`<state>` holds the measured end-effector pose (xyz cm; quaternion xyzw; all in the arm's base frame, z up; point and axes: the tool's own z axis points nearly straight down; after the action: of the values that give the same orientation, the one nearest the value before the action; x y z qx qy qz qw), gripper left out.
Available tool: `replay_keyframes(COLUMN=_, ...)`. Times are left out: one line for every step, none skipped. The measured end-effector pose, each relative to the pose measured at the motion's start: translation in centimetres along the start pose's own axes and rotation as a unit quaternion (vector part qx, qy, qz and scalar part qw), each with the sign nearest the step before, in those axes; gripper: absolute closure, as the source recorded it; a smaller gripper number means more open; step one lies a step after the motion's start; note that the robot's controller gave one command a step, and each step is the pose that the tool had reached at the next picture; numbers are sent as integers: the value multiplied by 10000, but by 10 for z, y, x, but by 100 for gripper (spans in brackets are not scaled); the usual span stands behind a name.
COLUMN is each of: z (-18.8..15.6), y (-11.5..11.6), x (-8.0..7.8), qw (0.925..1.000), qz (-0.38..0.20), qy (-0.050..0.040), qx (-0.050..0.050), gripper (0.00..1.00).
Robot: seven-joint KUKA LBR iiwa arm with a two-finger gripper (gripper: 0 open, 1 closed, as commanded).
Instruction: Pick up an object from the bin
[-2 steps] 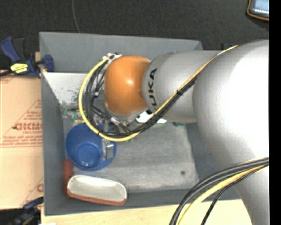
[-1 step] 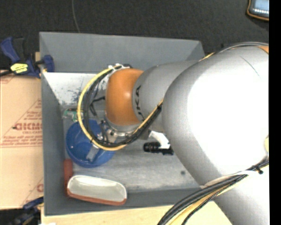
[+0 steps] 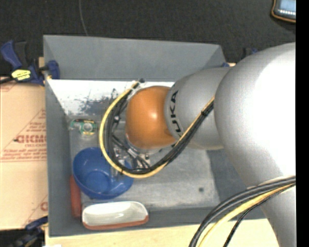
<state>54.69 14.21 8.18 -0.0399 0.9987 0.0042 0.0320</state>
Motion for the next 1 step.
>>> replay_keyframes(z=-3, y=-1, x=3, qw=9988, qz=-491, qy=-77, qx=-24, gripper=100)
